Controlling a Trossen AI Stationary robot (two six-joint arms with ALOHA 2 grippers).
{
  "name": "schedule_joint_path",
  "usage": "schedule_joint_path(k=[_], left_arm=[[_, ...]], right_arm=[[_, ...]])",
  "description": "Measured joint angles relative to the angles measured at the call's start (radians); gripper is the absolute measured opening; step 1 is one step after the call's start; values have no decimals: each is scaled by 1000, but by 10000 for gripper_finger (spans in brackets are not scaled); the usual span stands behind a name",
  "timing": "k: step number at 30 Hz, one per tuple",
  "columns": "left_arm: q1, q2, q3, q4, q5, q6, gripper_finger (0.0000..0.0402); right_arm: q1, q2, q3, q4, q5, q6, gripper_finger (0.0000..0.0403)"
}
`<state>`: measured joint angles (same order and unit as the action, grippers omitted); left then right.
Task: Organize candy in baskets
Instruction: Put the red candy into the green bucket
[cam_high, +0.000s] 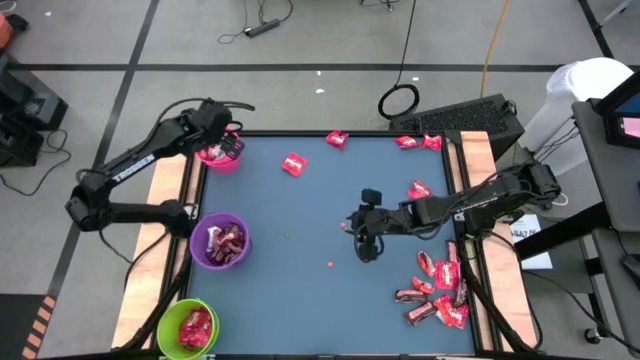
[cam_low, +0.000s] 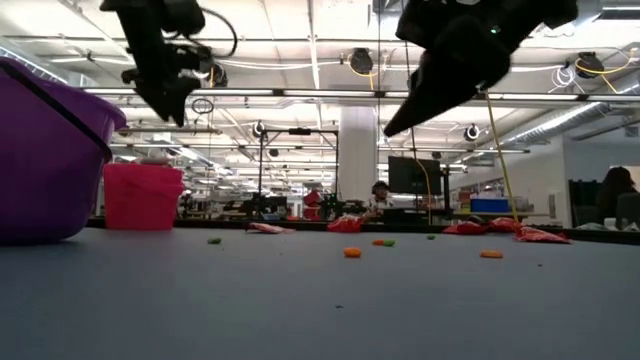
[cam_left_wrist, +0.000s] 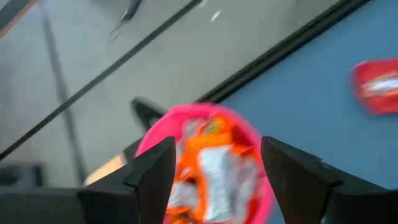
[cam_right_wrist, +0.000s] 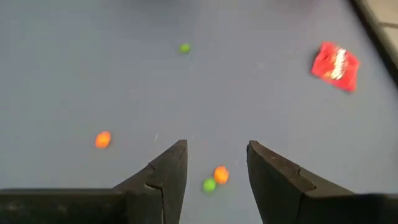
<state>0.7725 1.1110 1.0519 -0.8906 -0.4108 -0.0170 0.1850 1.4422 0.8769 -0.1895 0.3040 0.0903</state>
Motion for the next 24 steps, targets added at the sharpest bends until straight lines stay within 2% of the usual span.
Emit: schedule_joint_path(k=[5,10,18,24], left_arm=[[-81,-44,1,77,193,0,242],[-185,-23,1,172,353,5,242],[-315,128,1,292,352,-8,242],[-328,273,1,368,328,-82,242]], right_arm=[[60,4,-66,36,-21,10,155],[96,5,-218,301,-20,70,155],[99,5,-478,766,-18,163,155],[98,5,-547,906,-14,139,155]])
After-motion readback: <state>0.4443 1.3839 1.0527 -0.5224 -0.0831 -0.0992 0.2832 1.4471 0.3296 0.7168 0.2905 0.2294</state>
